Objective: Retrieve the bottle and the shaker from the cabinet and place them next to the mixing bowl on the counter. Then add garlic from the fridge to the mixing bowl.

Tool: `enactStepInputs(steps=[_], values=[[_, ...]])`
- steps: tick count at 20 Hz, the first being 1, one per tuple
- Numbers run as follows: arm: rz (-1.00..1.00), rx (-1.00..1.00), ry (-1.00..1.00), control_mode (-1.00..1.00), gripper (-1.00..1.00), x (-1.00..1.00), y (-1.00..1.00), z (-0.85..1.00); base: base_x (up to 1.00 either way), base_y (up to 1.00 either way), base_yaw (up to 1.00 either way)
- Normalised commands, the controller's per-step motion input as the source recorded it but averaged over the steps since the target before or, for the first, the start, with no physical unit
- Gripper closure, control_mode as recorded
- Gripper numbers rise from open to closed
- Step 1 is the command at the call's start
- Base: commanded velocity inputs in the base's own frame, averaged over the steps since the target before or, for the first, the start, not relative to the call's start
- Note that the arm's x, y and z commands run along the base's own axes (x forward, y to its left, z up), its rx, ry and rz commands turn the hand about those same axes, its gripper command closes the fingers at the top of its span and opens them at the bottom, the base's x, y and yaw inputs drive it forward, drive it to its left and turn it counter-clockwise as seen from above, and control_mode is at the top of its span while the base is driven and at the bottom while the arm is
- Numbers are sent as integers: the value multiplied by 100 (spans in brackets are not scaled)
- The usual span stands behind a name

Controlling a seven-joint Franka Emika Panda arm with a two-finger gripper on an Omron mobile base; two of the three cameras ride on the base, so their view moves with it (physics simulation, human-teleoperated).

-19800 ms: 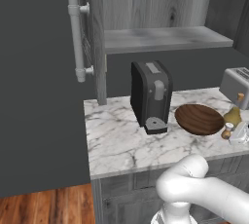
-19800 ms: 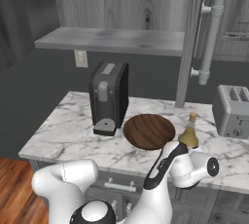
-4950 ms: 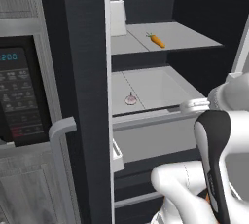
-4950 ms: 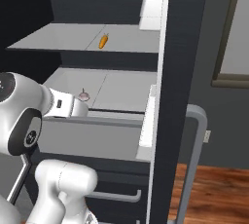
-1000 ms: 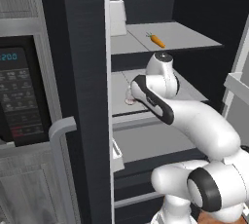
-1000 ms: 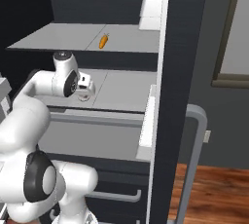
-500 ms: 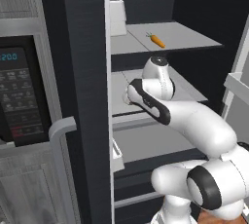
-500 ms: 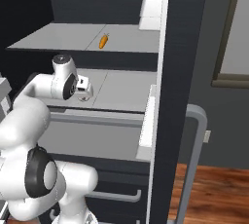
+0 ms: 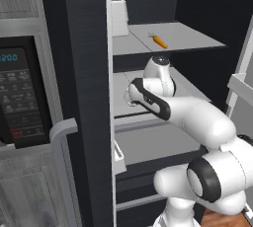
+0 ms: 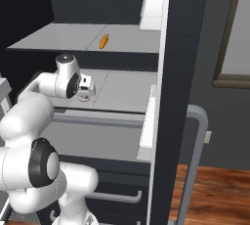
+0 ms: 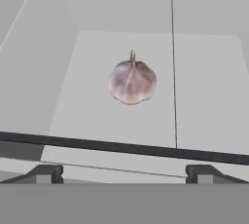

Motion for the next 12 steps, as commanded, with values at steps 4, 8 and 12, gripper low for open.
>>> enactStepInputs(steps=[4,8,12], values=[[0,0,0,-100,-100,15,0,0,0,0,0],[0,0,0,-100,-100,32,0,0,0,0,0],[0,0,0,-100,-100,40,0,0,0,0,0]])
